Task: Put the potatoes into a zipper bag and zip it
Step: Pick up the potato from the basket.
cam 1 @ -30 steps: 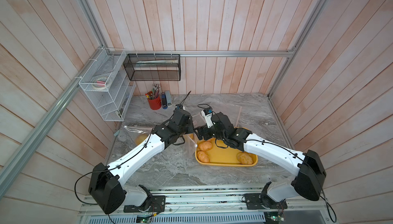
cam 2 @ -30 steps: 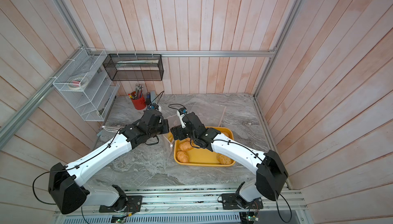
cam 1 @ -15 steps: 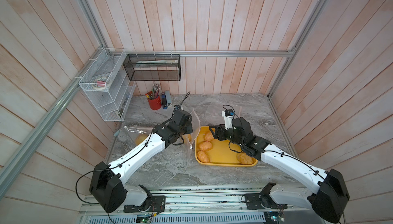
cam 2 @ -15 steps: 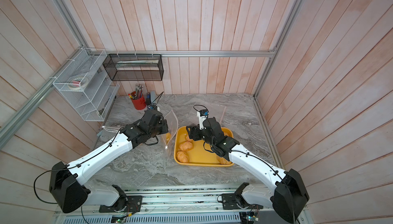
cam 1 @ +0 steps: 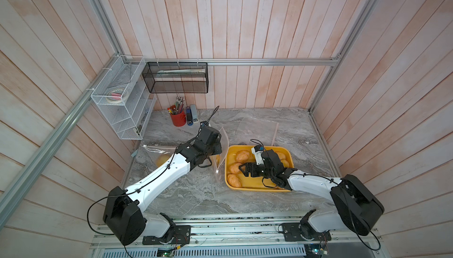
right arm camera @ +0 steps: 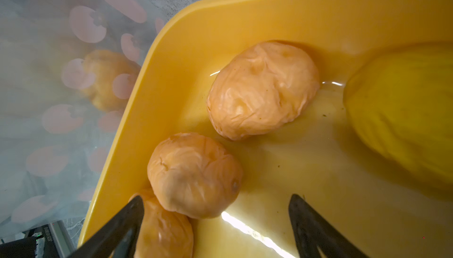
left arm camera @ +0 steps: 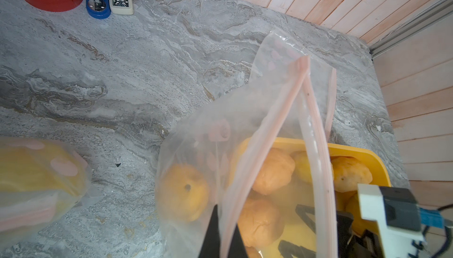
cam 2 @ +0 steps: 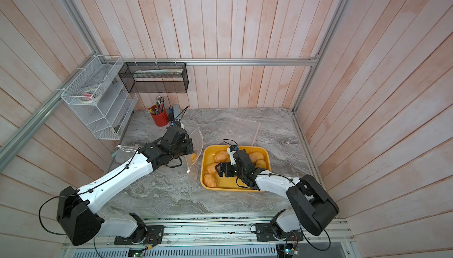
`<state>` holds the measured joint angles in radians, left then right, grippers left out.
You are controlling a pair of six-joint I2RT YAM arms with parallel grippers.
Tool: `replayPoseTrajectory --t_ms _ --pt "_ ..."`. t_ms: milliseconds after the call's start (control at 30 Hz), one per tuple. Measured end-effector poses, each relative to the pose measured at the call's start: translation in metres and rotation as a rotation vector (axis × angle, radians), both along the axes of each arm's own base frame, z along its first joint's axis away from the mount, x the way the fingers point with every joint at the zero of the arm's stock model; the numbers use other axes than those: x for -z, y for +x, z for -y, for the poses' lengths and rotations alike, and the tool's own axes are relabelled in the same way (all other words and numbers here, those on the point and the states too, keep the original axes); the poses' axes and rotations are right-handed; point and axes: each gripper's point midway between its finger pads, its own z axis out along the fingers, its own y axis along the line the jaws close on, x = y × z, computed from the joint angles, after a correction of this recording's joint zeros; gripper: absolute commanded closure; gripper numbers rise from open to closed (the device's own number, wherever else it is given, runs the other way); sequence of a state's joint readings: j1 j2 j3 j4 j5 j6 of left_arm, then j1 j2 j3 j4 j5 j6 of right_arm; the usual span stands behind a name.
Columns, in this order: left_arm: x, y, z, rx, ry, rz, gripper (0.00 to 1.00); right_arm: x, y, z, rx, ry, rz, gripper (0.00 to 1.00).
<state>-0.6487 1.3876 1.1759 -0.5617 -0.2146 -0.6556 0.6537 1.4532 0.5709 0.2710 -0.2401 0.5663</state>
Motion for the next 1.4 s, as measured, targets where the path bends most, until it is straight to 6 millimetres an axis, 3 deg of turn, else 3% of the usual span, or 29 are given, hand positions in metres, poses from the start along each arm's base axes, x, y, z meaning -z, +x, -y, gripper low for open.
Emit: replayPoseTrajectory --t_ms 233,333,633,900,1067,1400 --pt "0.0 0.0 0.0 0.0 0.0 0.0 1.0 0.019 0.002 -0.015 -0.061 0.067 -0.062 0.06" --pt "0.0 0.0 0.0 -0.001 0.0 0.0 1.0 0.016 0.007 -0.022 -0.077 0.1 -0.056 0.09" --pt "0.0 0.0 0.0 -0.001 0.0 0.0 1.0 0.011 0.006 -0.03 -0.103 0.153 -0.074 0.41" --pt "0.0 0.0 0.0 -0.001 0.0 0.001 1.0 0.005 0.004 -0.032 -0.111 0.179 -0.08 0.5" --pt "0.0 0.0 0.0 -0.001 -0.001 0.001 1.0 -0.02 0.006 -0.028 -0.091 0.192 -0.03 0.54" --pt "-0.002 0.0 0.0 0.0 -0.003 0.004 1.0 -0.113 0.011 -0.003 0.044 0.183 0.179 0.61"
